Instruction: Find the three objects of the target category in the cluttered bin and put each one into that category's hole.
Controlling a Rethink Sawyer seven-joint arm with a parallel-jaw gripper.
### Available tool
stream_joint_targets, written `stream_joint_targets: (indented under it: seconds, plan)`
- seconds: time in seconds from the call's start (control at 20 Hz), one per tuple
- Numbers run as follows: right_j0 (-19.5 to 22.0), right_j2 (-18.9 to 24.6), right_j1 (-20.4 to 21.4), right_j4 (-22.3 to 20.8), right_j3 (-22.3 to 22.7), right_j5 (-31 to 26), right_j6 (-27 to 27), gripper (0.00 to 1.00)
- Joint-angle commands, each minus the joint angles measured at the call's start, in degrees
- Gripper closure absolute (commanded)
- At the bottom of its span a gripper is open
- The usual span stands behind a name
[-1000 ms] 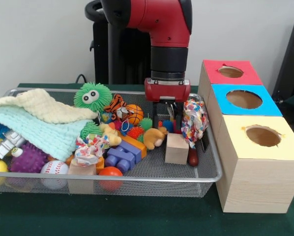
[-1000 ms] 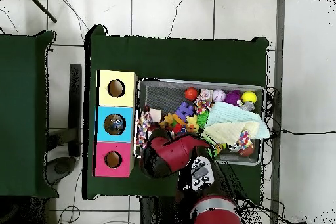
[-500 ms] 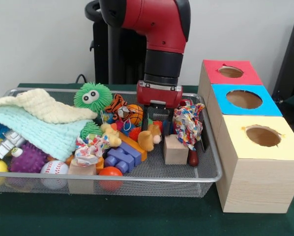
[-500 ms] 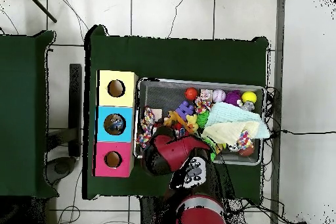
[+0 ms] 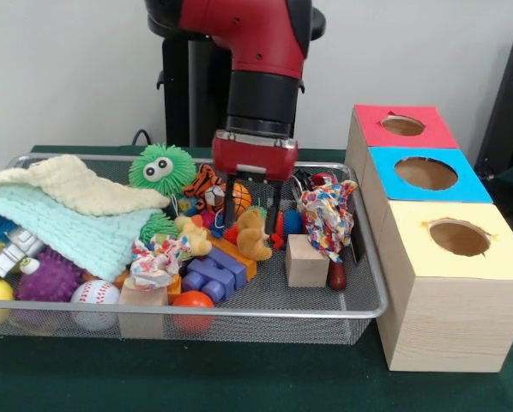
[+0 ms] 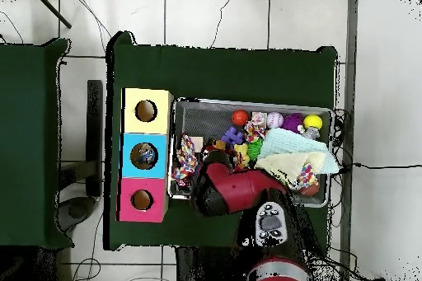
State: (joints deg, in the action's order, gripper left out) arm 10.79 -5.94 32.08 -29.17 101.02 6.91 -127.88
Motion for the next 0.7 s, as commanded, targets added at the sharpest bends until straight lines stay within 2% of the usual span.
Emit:
stream_joint_targets:
  seconds: [0.05, 0.25, 0.4, 0.6, 0.7]
  plan:
    - [11.21, 14.44, 12.44, 0.31, 5.98, -8.0, -2.67, 0.0]
    - [15.31, 18.84, 15.36, 0.95, 7.59, -9.64, -1.6, 0.0]
    - [16.99, 20.56, 16.49, 1.71, 8.08, -10.51, -1.59, 0.0]
    - [17.11, 19.28, 16.5, 2.49, 7.95, -11.74, -2.1, 0.0]
    - [14.49, 14.81, 15.99, 2.85, 6.72, -13.27, -2.57, 0.0]
